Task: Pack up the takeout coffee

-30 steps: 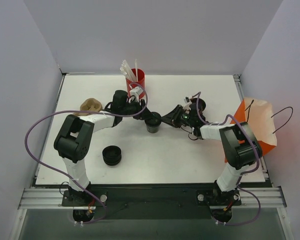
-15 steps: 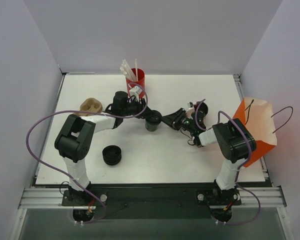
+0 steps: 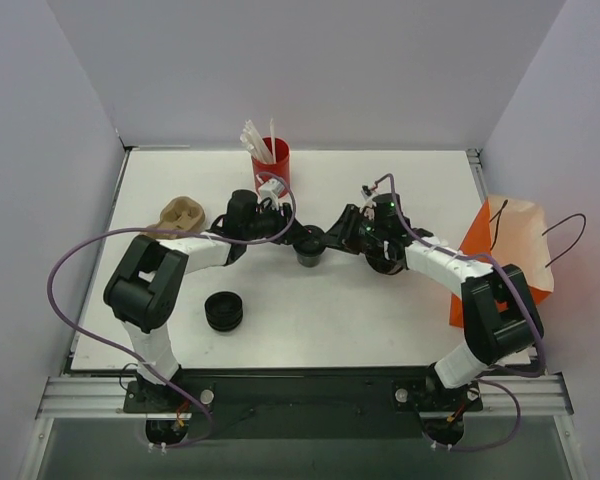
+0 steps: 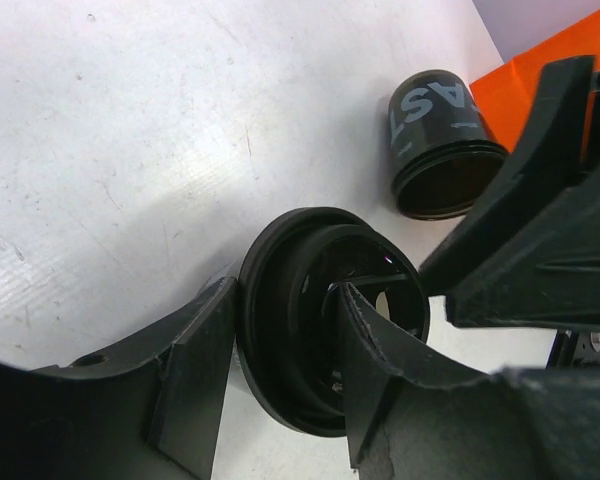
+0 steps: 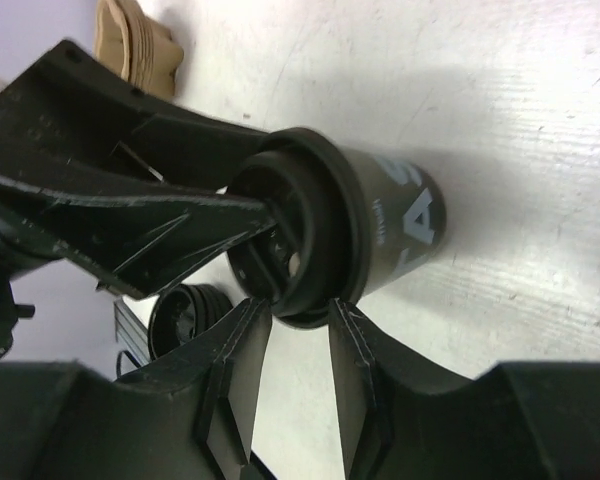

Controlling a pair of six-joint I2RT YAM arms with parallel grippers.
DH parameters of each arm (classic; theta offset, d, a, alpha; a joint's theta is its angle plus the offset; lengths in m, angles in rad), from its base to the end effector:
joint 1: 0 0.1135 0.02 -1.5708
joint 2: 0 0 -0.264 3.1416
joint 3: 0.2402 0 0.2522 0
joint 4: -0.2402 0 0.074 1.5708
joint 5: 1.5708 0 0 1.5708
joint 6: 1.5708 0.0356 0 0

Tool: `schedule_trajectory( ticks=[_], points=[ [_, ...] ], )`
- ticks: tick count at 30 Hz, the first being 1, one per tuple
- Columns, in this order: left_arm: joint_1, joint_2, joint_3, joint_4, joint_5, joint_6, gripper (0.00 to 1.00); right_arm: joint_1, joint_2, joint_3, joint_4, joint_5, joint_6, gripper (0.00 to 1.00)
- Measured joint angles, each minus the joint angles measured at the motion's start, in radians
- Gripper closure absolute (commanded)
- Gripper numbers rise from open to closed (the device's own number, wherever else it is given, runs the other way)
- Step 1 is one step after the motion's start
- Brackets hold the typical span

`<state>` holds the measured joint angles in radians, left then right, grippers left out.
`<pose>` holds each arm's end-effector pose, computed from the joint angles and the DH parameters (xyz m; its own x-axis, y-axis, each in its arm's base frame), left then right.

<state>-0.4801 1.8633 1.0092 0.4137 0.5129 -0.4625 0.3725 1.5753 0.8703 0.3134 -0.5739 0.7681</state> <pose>0.3443 -0.1990 0.1762 -0.6936 -0.0771 -0.7162 0.5438 0.5960 -0.5908 0.3121 0.1427 0.2248 -0.7928 0.3167 -0.5208 -0.3090 0.5277 0.7912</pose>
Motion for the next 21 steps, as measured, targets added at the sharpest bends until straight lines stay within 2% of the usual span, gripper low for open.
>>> schedule_trajectory(
  ticks=[5,9,10,12,15,16,17,21],
  points=[
    [-0.010,-0.025,0.026,-0.079,-0.015,0.003,0.42,0.015,-0.066,0.035,-0.136,0.032,-0.078,0.62],
    [-0.010,-0.037,0.076,-0.213,-0.020,0.010,0.39,0.014,-0.085,0.071,-0.236,0.088,-0.144,0.61],
    [-0.010,-0.040,0.090,-0.253,-0.021,0.016,0.34,0.014,-0.090,0.075,-0.258,0.107,-0.158,0.61],
    [-0.010,-0.047,0.125,-0.343,-0.031,0.032,0.33,0.014,-0.101,0.080,-0.312,0.148,-0.191,0.60],
    [-0.010,-0.049,0.174,-0.462,-0.042,0.057,0.23,0.014,-0.121,0.081,-0.378,0.195,-0.233,0.57],
    [-0.010,-0.049,0.192,-0.500,-0.050,0.067,0.18,0.014,-0.128,0.082,-0.396,0.206,-0.247,0.57],
    [-0.010,-0.049,0.206,-0.538,-0.058,0.079,0.07,0.014,-0.134,0.082,-0.412,0.214,-0.259,0.56],
    [-0.010,-0.053,0.248,-0.662,-0.094,0.109,0.03,0.020,-0.140,0.108,-0.460,0.224,-0.280,0.52]
  ],
)
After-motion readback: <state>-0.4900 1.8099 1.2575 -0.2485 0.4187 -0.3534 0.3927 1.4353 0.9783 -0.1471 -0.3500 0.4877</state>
